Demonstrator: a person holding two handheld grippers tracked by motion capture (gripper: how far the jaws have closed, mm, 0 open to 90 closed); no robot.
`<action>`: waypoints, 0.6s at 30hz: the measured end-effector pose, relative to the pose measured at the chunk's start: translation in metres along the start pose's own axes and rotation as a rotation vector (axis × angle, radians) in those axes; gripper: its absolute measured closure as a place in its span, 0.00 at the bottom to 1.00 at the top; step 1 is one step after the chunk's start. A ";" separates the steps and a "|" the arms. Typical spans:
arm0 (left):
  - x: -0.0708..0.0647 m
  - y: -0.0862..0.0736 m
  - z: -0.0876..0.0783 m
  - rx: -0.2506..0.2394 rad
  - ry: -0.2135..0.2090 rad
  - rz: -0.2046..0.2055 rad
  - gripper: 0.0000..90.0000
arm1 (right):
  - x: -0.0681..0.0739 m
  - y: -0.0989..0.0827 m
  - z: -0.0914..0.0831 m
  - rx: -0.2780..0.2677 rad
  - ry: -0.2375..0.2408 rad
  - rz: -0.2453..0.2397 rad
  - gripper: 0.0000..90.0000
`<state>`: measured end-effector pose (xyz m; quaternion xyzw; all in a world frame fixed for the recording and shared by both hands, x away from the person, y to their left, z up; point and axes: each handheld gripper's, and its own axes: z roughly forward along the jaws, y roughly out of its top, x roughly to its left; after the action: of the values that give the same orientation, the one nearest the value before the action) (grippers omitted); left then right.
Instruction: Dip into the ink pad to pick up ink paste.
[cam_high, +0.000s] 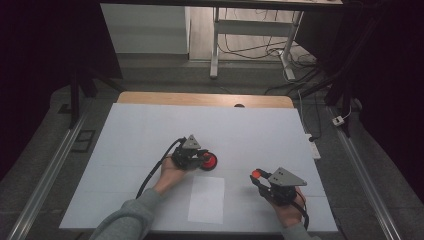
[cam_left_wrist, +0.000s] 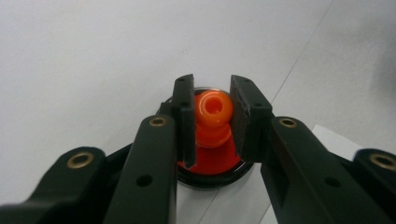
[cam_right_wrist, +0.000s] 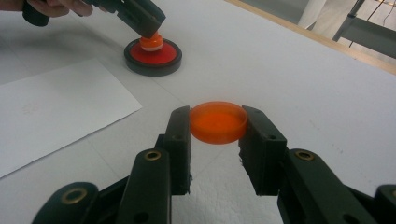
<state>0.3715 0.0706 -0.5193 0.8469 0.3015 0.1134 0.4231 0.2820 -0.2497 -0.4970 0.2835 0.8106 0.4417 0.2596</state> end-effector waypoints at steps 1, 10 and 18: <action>0.000 0.000 0.001 0.004 0.005 0.005 0.80 | 0.000 0.000 0.000 -0.001 0.000 -0.001 0.71; -0.005 -0.002 0.004 0.011 0.032 0.047 0.81 | 0.001 0.000 0.000 0.001 0.003 -0.002 0.71; -0.004 -0.002 0.005 0.009 0.026 0.033 0.81 | 0.000 0.001 -0.002 -0.001 -0.004 0.000 0.71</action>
<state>0.3696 0.0660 -0.5237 0.8521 0.2935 0.1301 0.4134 0.2815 -0.2506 -0.4956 0.2845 0.8098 0.4417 0.2614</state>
